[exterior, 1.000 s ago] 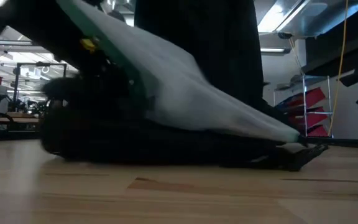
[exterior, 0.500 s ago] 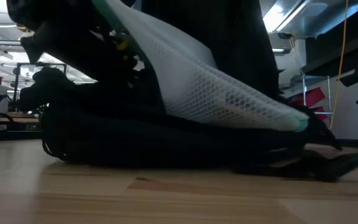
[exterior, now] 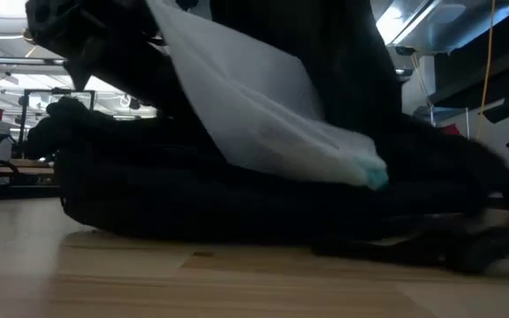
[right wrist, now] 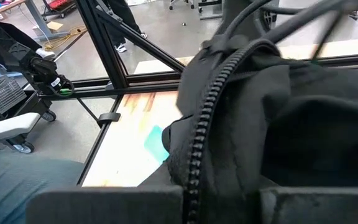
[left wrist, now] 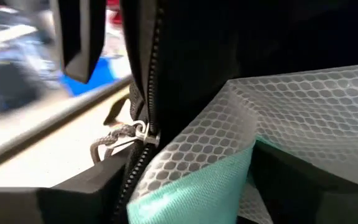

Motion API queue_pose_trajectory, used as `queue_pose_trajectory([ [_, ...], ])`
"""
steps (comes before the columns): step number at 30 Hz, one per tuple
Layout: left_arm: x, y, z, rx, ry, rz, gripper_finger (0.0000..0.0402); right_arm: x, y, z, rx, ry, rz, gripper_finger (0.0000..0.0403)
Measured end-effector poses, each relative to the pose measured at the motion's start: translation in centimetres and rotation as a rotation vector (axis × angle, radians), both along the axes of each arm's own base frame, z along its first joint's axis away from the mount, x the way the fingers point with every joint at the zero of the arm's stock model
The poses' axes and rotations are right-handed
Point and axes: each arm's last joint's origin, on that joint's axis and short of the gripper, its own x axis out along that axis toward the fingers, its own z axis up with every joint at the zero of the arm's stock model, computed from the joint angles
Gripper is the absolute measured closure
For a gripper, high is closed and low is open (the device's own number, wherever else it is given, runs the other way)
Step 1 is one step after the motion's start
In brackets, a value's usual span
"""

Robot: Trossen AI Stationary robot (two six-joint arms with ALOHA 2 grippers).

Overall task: Unpack backpack
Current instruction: Put the transparent zipper bag into the black backpack

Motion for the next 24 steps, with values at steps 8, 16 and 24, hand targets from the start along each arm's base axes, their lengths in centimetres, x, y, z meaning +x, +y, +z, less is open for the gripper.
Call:
queue_pose_trajectory([
  [8,0.8,0.8,0.1,-0.119,0.009,-0.26,0.031,0.0,0.1,0.0,0.009,0.004,0.026,0.04],
  [16,-0.9,0.6,1.4,-0.031,0.114,-0.106,0.0383,-0.1,0.1,-0.2,-0.001,0.023,0.026,0.04],
  [24,-3.6,1.1,4.5,0.022,0.204,-0.036,0.0363,-0.1,0.0,-0.2,-0.028,0.017,0.022,0.04],
])
